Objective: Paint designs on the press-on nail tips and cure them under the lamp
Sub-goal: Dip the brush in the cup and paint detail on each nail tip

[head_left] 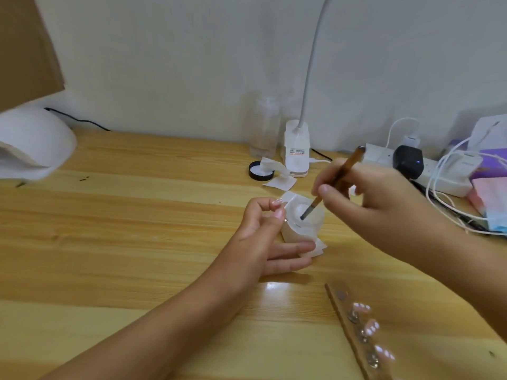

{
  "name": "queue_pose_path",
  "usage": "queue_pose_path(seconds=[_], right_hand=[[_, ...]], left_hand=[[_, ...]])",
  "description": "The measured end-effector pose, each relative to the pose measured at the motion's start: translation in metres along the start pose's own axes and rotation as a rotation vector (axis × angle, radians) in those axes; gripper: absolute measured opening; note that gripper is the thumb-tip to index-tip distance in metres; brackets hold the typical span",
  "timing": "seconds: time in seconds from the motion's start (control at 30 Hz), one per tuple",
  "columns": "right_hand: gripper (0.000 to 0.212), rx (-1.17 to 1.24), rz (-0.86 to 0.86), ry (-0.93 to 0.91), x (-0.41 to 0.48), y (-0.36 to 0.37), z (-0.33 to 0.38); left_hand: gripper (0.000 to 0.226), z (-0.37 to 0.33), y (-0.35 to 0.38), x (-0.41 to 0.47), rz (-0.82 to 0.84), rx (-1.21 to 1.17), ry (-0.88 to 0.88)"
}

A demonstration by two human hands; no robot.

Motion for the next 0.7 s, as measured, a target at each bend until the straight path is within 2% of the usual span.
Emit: queue_pose_path(seconds=[0.1,0.23,0.37,0.5,0.7], right_hand=[[0.019,-0.073,0.069,0.031,0.006,0.008,-0.001],[0.015,0.099,0.059,0.093,0.007,0.01,-0.008],[0.015,0.275,-0.064,0.099,-0.004,0.001,-0.014],[0.019,0.339,-0.214,0.099,-0.026,-0.011,-0.023],[0.018,0.406,-0.286,0.135,-0.056,-0.015,-0.035]], left_hand=[[0.008,0.001,-0.001,0.002,0.025,-0.01,-0.009],[0.007,-0.001,-0.001,0.001,0.044,-0.024,-0.001],[0.009,-0.001,0.0,0.0,0.061,-0.014,0.013],[0.009,-0.002,0.0,0.0,0.051,-0.017,0.014],[0.011,-0.001,0.001,0.002,0.02,0.005,-0.001]])
Point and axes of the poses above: each hand's wrist, its own x-axis towards the middle knuckle, its own y-axis out of the palm, z = x × y, the point moved 3 cm from there along x, towards the middle knuckle, and after that the axes turned 1 degree about -x, right-handed, at the moved point
